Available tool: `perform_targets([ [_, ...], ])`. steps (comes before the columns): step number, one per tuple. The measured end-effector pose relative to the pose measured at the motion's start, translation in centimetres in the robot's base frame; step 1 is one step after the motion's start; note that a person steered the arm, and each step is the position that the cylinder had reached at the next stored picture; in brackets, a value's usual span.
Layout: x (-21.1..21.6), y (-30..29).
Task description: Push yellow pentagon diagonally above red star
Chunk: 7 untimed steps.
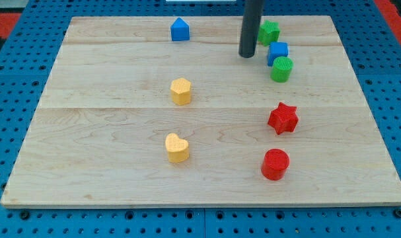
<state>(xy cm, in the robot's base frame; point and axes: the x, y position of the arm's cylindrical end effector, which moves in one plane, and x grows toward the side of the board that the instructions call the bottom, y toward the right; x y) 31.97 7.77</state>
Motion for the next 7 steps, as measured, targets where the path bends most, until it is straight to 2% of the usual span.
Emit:
perform_targets([
  [1, 2.0, -8.3],
  [2, 0.1, -20.2],
  [3, 6.4, -21.5],
  [4, 9.7, -17.2],
  [6, 8.9, -7.9],
  [7, 8.9, -10.2],
])
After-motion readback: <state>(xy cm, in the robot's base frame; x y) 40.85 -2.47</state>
